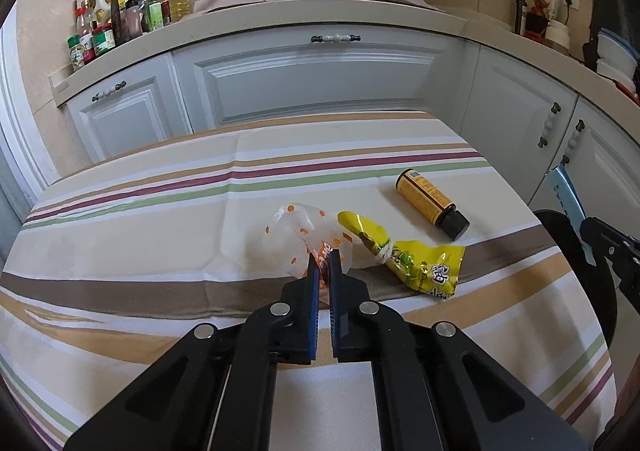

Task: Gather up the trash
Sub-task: 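Carry the blue tube and clear bag over the bin and open both tools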

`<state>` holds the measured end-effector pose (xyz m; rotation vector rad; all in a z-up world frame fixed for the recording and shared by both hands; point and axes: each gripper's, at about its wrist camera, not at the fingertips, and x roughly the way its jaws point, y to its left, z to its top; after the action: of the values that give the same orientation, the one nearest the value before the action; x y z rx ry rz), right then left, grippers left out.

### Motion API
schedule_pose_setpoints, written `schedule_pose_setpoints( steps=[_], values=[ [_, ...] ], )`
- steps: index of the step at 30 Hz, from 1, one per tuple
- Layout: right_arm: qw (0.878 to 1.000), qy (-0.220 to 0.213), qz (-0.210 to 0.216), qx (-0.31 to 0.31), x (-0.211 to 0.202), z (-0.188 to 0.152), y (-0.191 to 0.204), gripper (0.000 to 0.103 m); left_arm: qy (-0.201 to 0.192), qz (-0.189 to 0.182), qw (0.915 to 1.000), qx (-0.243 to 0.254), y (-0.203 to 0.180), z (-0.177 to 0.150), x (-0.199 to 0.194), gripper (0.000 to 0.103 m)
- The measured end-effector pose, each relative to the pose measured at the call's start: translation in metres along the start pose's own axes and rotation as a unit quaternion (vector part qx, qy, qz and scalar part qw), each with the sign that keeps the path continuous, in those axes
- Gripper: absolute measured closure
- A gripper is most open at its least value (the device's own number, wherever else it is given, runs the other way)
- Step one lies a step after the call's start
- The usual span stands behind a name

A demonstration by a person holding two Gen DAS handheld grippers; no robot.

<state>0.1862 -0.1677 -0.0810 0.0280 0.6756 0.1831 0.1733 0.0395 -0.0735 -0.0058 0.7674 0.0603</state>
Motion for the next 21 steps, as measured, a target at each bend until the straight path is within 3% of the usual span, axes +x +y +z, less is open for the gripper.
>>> schedule_pose_setpoints(
  steps=[21],
  values=[
    [1.000, -0.017, -0.016, 0.009, -0.039, -0.008, -0.007, 0.094, -0.026, 0.000, 0.9997, -0.001, 0.006, -0.012, -0.047, 0.098]
  ],
)
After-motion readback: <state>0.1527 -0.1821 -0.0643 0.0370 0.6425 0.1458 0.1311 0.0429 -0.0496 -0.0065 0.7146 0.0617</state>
